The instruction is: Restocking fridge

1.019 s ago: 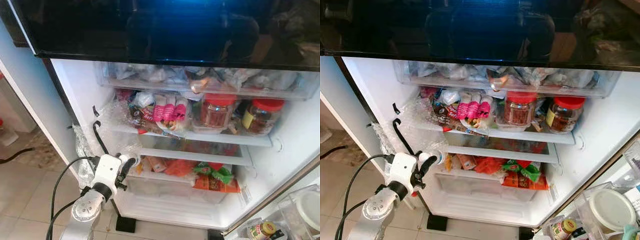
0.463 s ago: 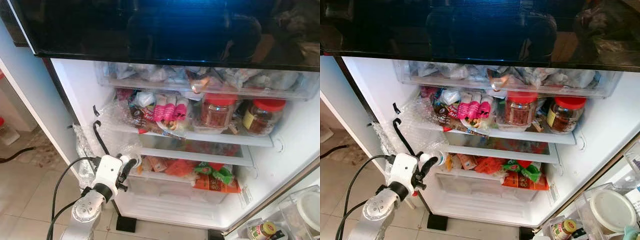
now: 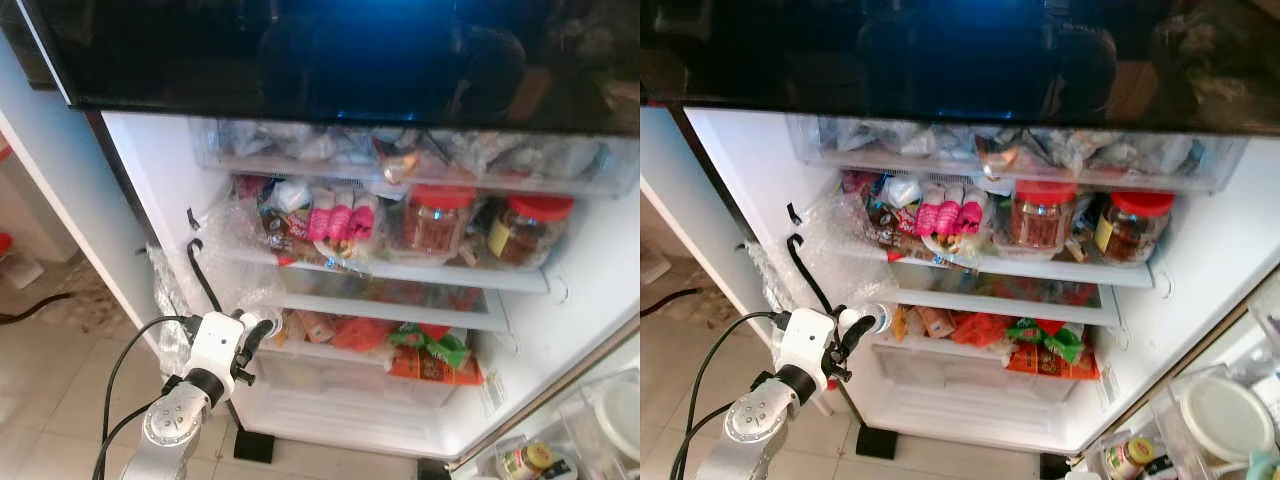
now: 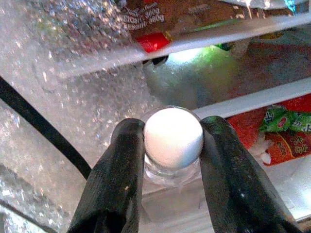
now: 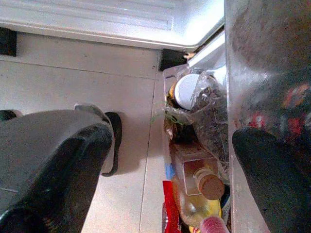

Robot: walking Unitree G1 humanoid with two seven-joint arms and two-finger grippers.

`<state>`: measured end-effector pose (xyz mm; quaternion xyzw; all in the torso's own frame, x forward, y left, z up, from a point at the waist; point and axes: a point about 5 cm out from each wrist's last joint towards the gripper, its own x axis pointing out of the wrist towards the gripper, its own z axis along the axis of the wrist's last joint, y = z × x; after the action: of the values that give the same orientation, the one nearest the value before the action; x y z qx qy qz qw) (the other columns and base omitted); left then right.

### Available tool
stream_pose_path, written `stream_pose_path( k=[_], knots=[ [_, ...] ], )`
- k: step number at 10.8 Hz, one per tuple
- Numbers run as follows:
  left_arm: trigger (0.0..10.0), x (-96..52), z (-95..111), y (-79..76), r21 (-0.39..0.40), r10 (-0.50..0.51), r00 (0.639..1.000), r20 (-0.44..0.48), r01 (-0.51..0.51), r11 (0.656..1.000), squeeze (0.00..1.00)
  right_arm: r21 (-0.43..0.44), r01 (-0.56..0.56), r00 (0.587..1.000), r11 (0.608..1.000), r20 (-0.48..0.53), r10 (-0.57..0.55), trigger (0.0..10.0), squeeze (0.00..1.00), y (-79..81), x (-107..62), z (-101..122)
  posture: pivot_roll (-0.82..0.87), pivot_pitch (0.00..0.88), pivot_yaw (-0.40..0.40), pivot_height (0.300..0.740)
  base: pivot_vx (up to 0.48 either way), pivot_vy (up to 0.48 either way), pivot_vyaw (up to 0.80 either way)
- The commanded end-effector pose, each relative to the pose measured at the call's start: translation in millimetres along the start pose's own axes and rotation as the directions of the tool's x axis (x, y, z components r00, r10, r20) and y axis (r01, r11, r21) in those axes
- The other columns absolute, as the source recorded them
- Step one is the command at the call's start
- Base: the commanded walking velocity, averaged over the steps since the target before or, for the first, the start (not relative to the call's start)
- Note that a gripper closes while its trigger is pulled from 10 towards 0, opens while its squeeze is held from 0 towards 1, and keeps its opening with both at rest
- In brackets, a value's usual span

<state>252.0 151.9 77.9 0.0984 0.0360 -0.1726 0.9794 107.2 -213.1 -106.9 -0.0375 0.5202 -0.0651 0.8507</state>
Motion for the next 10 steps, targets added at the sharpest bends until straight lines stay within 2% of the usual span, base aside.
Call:
stream_pose_path(
  k=[1, 5, 8, 10],
  knots=[
    [10.0, -0.7, 4.3, 0.2, 0.019, -0.009, 1.000, 0.021, 0.009, 1.000, 0.00, -0.016, -0.002, 1.000, 1.000, -0.018, 0.002, 10.0, 0.00, 0.6, -0.7, -4.3, -0.10, 0.000, -0.001, 0.671, 0.000, 0.000, 0.00],
    [10.0, -0.5, 5.1, 0.2, 0.018, -0.005, 1.000, 0.023, 0.005, 1.000, 0.00, -0.020, 0.004, 1.000, 1.000, -0.023, -0.005, 10.0, 0.00, -0.1, -0.7, -4.5, -0.09, 0.000, -0.005, 0.671, 0.000, 0.000, 0.00],
    [10.0, -0.4, 6.0, 0.5, 0.018, 0.000, 1.000, 0.026, -0.001, 1.000, 0.00, -0.014, -0.001, 1.000, 1.000, -0.009, 0.000, 10.0, 0.00, -0.1, -0.6, -2.9, -0.09, 0.000, -0.004, 0.642, 0.000, 0.000, 0.00],
    [10.0, -0.2, 6.9, 0.6, 0.020, 0.006, 1.000, 0.031, -0.006, 1.000, 0.00, -0.020, 0.002, 1.000, 1.000, -0.011, -0.002, 10.0, 0.00, -0.7, -0.5, -2.7, -0.09, 0.000, -0.006, 0.642, 0.000, 0.000, 0.00]
  ],
)
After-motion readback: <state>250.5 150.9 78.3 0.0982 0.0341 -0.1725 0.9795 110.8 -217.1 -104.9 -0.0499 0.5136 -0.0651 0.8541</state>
